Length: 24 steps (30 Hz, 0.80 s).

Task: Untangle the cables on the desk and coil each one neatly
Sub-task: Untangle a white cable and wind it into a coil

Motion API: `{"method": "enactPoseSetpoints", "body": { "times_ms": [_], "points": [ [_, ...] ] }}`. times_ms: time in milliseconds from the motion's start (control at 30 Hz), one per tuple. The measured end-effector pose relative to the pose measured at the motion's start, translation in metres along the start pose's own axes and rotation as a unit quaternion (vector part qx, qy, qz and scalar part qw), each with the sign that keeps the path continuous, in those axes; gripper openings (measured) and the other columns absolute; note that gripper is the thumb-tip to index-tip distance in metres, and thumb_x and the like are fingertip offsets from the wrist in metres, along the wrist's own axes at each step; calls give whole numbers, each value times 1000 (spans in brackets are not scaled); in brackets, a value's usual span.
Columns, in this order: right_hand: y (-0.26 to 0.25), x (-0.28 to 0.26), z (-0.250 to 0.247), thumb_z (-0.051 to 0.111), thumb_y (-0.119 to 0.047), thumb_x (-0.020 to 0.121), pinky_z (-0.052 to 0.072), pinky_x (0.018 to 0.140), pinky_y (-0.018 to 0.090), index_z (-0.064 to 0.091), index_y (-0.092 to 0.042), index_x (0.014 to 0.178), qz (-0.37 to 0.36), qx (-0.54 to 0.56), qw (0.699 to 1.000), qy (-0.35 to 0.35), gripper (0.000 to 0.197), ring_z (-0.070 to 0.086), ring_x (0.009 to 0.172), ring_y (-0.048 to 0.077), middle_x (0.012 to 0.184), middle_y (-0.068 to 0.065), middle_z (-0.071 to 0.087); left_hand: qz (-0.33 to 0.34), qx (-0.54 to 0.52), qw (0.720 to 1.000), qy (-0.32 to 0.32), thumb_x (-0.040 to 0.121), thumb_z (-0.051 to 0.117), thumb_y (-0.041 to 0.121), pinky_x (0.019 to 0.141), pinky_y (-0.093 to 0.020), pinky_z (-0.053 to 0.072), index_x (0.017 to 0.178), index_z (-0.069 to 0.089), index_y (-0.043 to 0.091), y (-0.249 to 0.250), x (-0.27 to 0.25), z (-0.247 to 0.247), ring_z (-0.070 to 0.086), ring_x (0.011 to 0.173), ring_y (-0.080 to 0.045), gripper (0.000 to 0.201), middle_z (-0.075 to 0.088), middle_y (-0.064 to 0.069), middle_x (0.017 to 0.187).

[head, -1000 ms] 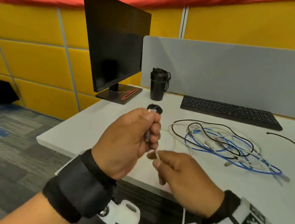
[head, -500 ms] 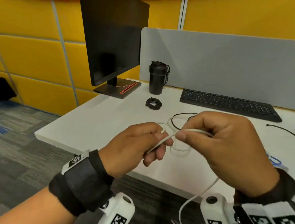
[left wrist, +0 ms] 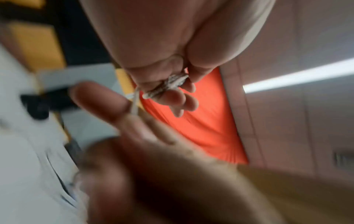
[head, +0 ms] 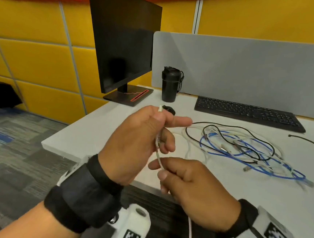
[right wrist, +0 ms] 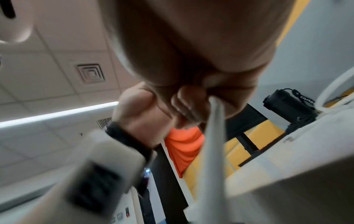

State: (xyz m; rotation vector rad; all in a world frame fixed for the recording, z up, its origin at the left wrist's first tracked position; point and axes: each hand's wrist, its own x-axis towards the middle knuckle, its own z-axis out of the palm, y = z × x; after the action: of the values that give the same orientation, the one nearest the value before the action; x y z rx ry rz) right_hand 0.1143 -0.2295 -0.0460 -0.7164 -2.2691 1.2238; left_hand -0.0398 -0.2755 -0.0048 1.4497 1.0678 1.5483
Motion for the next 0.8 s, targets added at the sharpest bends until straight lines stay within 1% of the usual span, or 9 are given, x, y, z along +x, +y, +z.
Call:
{"method": "enactPoseSetpoints", "body": {
  "times_ms": [67, 133, 200, 267, 433, 567, 633, 700, 800],
  "points": [
    [-5, -4, -2, 56, -30, 96, 39, 59, 11, 64, -34, 108, -7, -67, 997, -34, 15, 55, 61, -3, 66, -16, 61, 49, 219, 974, 5, 101, 34, 38, 63, -50, 55, 113, 62, 18, -6, 0, -7, 66, 80, -16, 36, 73, 6, 95],
    [-12, -8, -8, 58, -34, 94, 39, 58, 14, 66, -29, 96, -20, -104, 994, -28, 10, 52, 60, -1, 65, -16, 58, 99, 385, 917, -20, 104, 30, 39, 66, -34, 53, 112, 62, 22, -14, 0, -16, 63, 80, -11, 37, 64, 13, 80],
    [-18, -10, -17, 62, -33, 92, 39, 56, 16, 68, -23, 81, -35, -97, 995, 12, 17, 51, 57, 0, 62, -12, 59, 100, 476, 873, -41, 106, 27, 36, 65, -24, 43, 103, 59, 22, -20, 4, -31, 58, 74, -4, 35, 60, 16, 80],
    [-23, -11, -29, 65, -32, 90, 43, 58, 17, 72, -24, 77, -48, -104, 990, 77, 16, 57, 60, 3, 66, -9, 66, 63, 482, 872, -54, 106, 33, 32, 63, -23, 39, 97, 58, 20, -23, 6, -44, 55, 69, -4, 29, 61, 10, 80],
    [-28, -12, -50, 66, -32, 84, 47, 61, 21, 75, -28, 77, -95, -119, 967, 206, 12, 63, 69, 8, 70, -8, 70, -51, 228, 969, -79, 99, 39, 26, 55, -16, 39, 87, 62, 5, -23, 4, -37, 47, 56, -5, 33, 55, 1, 66],
    [-19, -6, -58, 70, -34, 81, 48, 57, 16, 73, -28, 75, -102, -67, 947, 296, 9, 62, 65, 6, 70, -10, 70, -117, 102, 974, -166, 95, 36, 28, 53, -31, 33, 89, 62, 2, -22, -4, -17, 37, 50, -12, 38, 50, 2, 60],
    [-5, 2, -56, 71, -30, 84, 46, 55, 19, 74, -25, 78, -65, -7, 946, 318, 8, 58, 58, 3, 68, -11, 68, -122, -10, 973, -195, 97, 37, 26, 49, -28, 31, 89, 62, 4, -17, -8, -6, 34, 47, -13, 35, 50, 1, 60],
    [8, 9, -48, 68, -24, 88, 38, 53, 17, 75, -22, 82, -4, 68, 954, 291, 10, 51, 50, -1, 61, -14, 64, -107, -140, 969, -172, 98, 39, 24, 45, -23, 33, 89, 63, 7, -10, -6, 2, 35, 46, -11, 30, 50, -2, 63],
    [20, 10, -18, 59, -19, 95, 36, 52, 11, 77, -20, 91, 37, 76, 984, 156, 18, 47, 48, -3, 57, -15, 59, -68, -226, 971, -46, 97, 44, 24, 48, -25, 38, 92, 64, 9, -2, 1, 2, 41, 49, -12, 25, 56, -6, 71]
  ]
}}
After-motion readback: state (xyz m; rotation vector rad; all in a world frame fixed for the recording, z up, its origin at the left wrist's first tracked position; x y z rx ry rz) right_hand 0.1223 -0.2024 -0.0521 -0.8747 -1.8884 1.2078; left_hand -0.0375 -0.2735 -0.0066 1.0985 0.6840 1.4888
